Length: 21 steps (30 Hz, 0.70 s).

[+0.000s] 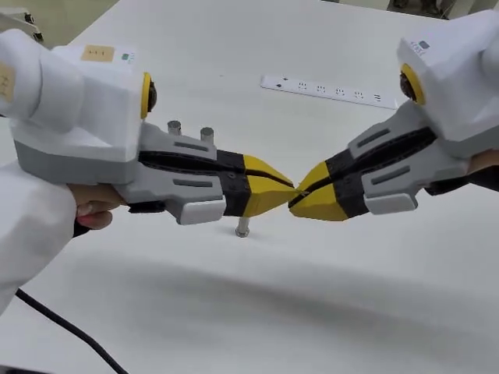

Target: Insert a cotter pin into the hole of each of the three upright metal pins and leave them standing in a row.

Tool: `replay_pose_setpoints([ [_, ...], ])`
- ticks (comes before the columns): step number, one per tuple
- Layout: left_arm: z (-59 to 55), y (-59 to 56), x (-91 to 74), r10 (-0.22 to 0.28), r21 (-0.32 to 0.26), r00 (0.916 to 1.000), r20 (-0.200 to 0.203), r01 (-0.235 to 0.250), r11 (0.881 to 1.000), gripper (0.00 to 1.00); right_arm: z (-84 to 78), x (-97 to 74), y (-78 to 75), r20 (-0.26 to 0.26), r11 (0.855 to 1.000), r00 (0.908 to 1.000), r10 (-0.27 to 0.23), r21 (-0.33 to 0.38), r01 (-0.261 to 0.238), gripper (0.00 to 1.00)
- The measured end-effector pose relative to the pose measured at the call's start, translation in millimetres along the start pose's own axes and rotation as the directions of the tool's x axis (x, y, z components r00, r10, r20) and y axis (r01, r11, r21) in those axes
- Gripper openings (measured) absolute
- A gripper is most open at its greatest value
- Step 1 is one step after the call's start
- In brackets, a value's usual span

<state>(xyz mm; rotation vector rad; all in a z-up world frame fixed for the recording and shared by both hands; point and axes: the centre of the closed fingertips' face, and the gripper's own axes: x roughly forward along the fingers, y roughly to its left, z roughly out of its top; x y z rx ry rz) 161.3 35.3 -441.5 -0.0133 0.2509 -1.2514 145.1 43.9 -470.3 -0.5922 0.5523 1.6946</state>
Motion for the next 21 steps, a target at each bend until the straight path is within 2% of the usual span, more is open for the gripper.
replay_pose_setpoints([
  [3, 0.5, -2.1, 0.1, -0.005, -0.001, 1.0000, 0.004, 0.005, 1.000, 0.00, -0.1, 0.5, 1.4, -0.004, 1.000, 1.0000, 0.007, -0.005, -0.007, 0.00],
  [7, -0.6, -4.6, -1.2, -0.014, 0.006, 0.9999, 0.001, 0.014, 1.000, 0.00, -0.4, 0.7, 3.3, -0.003, 0.999, 0.9997, 0.026, 0.025, -0.026, 0.00],
  [13, -5.5, -5.4, -2.2, -0.023, 0.014, 0.9995, -0.020, 0.023, 1.000, 0.00, -0.1, 0.6, 6.9, -0.014, 0.998, 0.9990, 0.043, 0.038, -0.042, 0.00],
  [19, -7.7, -7.4, -0.8, -0.026, 0.010, 0.9994, -0.024, 0.026, 1.000, 0.00, -0.8, -0.7, 7.3, -0.022, 0.997, 0.9982, 0.055, 0.056, -0.053, 0.00],
  [20, -7.4, -7.9, -0.1, -0.024, 0.004, 0.9994, -0.023, 0.024, 1.000, 0.00, -0.8, -0.5, 7.2, -0.025, 0.997, 0.9982, 0.054, 0.057, -0.052, 0.00],
  [21, -7.5, -8.1, 0.1, -0.023, -0.037, 0.9996, -0.015, 0.022, 0.999, 0.00, -1.2, -0.8, 7.3, -0.029, 0.997, 0.9982, 0.053, 0.057, -0.051, 0.00],
])
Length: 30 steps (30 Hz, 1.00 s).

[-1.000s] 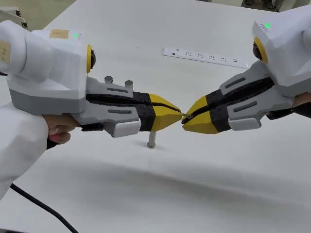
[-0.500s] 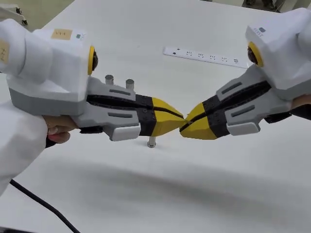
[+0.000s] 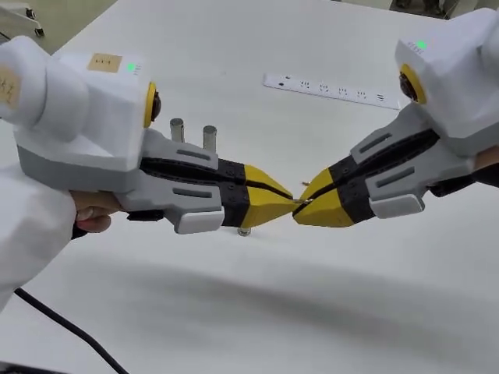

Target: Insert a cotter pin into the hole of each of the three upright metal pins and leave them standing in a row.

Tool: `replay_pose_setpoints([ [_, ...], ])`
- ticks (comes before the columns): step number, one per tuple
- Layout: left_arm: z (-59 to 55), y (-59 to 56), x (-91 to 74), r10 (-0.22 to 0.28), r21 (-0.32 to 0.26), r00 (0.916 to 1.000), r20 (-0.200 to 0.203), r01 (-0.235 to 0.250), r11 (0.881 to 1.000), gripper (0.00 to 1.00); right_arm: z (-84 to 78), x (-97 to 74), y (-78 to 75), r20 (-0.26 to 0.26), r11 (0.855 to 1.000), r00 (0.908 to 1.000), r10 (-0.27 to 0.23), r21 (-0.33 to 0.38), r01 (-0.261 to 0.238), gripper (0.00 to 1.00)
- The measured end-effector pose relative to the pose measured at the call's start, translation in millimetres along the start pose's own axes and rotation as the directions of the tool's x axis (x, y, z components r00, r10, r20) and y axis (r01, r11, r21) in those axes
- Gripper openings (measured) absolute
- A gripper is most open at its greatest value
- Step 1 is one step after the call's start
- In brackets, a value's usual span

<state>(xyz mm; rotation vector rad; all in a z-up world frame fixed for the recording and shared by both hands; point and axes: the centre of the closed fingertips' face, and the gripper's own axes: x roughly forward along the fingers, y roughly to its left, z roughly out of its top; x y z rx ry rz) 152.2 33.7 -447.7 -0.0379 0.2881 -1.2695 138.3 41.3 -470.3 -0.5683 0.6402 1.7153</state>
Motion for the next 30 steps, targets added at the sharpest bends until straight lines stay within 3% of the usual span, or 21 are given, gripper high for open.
replay_pose_setpoints([
  [5, 1.8, -1.2, 1.0, 0.004, 0.013, 0.9999, 0.015, -0.005, 1.000, 0.00, 0.3, -0.9, -2.2, 0.009, 1.000, 0.9999, 0.010, 0.027, -0.010, 0.00],
  [9, 2.9, 8.4, -4.3, 0.036, 0.007, 0.9988, 0.034, -0.037, 0.999, 0.03, -2.0, -1.0, -7.0, -0.002, 1.000, 1.0000, -0.001, 0.019, 0.001, 0.00],
  [13, 1.1, 20.6, -9.7, 0.089, 0.013, 0.9958, 0.022, -0.090, 0.996, 0.14, -8.6, 0.6, -15.0, -0.021, 1.000, 0.9997, -0.013, 0.021, 0.013, 0.00],
  [17, -7.5, 39.0, -18.5, 0.147, 0.008, 0.9891, -0.007, -0.147, 0.989, 0.24, -17.6, 4.5, -24.4, -0.056, 0.999, 0.9977, -0.039, 0.000, 0.039, 0.00],
  [18, -12.4, 48.0, -24.2, 0.159, 0.003, 0.9871, -0.018, -0.159, 0.987, 0.24, -19.4, 5.2, -26.7, -0.060, 0.999, 0.9971, -0.047, 0.000, 0.047, 0.00],
  [30, -44.4, 82.3, -30.2, 0.224, -0.035, 0.9703, -0.091, -0.228, 0.973, 0.25, -47.3, 20.4, -56.4, -0.117, 0.990, 0.9851, -0.126, 0.056, 0.133, 0.00],
])
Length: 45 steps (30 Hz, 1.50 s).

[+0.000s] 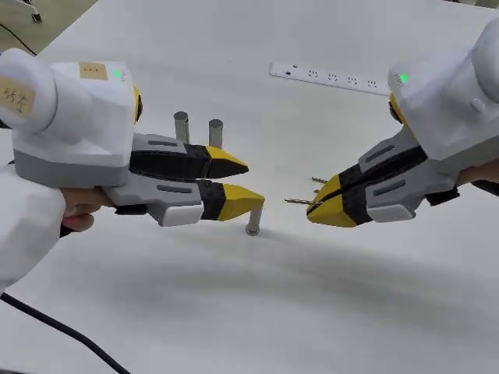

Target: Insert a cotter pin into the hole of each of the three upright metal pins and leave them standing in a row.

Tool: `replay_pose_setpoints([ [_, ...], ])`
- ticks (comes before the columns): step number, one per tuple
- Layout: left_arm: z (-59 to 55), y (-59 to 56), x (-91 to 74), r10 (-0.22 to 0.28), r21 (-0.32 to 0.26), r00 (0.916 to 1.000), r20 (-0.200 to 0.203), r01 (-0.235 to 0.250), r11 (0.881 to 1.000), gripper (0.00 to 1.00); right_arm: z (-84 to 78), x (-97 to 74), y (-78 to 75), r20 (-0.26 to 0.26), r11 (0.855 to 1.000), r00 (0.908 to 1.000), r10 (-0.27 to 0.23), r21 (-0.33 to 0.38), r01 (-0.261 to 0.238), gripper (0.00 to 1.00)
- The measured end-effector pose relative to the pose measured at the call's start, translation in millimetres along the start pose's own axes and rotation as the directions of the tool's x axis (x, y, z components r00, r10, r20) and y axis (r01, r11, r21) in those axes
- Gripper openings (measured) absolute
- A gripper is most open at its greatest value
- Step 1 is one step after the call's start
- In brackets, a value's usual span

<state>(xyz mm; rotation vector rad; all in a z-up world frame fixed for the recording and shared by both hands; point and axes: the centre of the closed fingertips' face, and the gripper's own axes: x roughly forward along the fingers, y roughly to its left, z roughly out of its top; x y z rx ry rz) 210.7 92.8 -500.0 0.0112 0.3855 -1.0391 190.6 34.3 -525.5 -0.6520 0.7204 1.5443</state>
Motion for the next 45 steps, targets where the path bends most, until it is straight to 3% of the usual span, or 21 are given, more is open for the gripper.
replay_pose_setpoints([
  [12, -29.5, 10.2, 15.2, -0.022, -0.047, 0.9976, -0.065, 0.019, 0.999, 0.22, -8.3, 16.3, -10.7, -0.019, 0.999, 0.9997, -0.013, 0.031, 0.013, 0.00],
  [20, -41.5, 14.0, 26.1, -0.034, -0.041, 0.9939, -0.105, 0.030, 0.999, 0.19, -10.9, 27.2, -14.4, -0.023, 0.999, 0.9996, -0.016, 0.041, 0.017, 0.00],
  [45, -51.6, 13.1, 37.1, -0.068, -0.038, 0.9888, -0.133, 0.063, 0.997, 0.07, -18.7, 43.7, -25.9, -0.042, 0.999, 0.9991, 0.002, 0.054, 0.000, 0.00],
])
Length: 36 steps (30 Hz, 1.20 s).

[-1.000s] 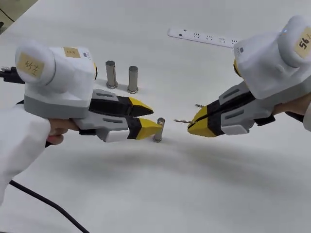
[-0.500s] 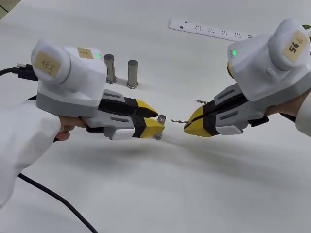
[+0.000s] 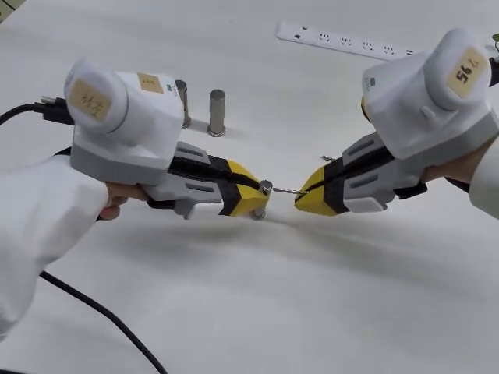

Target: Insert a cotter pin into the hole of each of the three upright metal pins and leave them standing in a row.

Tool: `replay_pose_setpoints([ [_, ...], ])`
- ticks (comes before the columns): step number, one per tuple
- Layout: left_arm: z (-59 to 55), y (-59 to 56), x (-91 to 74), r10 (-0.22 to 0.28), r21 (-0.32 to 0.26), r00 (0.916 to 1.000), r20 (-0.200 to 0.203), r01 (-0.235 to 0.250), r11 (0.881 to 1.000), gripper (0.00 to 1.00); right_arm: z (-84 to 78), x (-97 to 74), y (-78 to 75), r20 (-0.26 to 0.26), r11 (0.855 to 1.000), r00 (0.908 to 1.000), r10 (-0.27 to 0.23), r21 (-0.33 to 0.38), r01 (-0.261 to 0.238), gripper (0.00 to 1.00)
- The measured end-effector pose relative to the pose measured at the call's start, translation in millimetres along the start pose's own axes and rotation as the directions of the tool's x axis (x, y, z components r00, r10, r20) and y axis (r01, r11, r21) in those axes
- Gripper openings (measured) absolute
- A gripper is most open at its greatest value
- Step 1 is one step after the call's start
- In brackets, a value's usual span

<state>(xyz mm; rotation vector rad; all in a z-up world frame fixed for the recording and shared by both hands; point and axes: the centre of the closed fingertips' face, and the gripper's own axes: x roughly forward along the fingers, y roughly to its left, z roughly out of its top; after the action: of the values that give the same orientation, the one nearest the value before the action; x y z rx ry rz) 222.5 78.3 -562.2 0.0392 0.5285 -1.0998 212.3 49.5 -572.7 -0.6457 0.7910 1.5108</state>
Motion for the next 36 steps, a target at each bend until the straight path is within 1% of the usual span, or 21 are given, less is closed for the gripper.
replay_pose_setpoints([
  [3, 0.8, -1.4, 1.2, 0.000, -0.004, 1.0000, 0.001, 0.000, 1.000, 0.07, 1.1, 0.9, -0.8, 0.004, 1.000, 1.0000, 0.003, -0.001, -0.003, 0.00],
  [11, 0.7, 0.3, 1.9, 0.000, -0.005, 1.0000, -0.001, 0.000, 1.000, 0.07, 4.4, 3.7, -1.2, 0.015, 1.000, 0.9999, 0.005, -0.003, -0.005, 0.00],
  [17, 0.0, 1.5, 1.6, 0.002, -0.005, 1.0000, -0.001, -0.002, 1.000, 0.07, 7.8, 9.8, -1.3, 0.017, 1.000, 0.9998, 0.008, -0.011, -0.008, 0.00],
  [20, -0.2, 2.0, 1.5, 0.002, -0.008, 1.0000, -0.002, -0.002, 1.000, 0.07, 8.6, 13.5, -2.2, 0.022, 1.000, 0.9996, 0.016, -0.003, -0.016, 0.00],
  [27, -0.5, 3.4, 1.2, -0.002, -0.006, 1.0000, -0.008, 0.002, 1.000, 0.07, 14.6, 19.0, -3.2, 0.014, 0.999, 0.9997, 0.021, -0.049, -0.020, 0.00],
  [30, -0.5, 3.8, 1.1, -0.002, -0.004, 0.9999, -0.010, 0.002, 1.000, 0.07, 16.4, 20.7, -4.1, 0.015, 0.998, 0.9996, 0.024, -0.052, -0.023, 0.00],
  [33, -0.7, 4.0, 0.7, -0.002, -0.009, 0.9999, -0.012, 0.002, 1.000, 0.07, 19.5, 22.3, -4.1, 0.029, 0.999, 0.9992, 0.029, -0.031, -0.028, 0.00],
  [34, -0.8, 4.0, 0.5, -0.001, -0.008, 0.9999, -0.012, 0.001, 1.000, 0.07, 21.2, 22.6, -4.6, 0.038, 0.999, 0.9990, 0.025, -0.038, -0.024, 0.00],
  [36, -0.8, 4.2, 0.1, -0.001, -0.009, 0.9999, -0.011, 0.001, 1.000, 0.07, 21.3, 22.2, -4.8, 0.035, 0.999, 0.9993, 0.016, -0.052, -0.014, 0.00],
])
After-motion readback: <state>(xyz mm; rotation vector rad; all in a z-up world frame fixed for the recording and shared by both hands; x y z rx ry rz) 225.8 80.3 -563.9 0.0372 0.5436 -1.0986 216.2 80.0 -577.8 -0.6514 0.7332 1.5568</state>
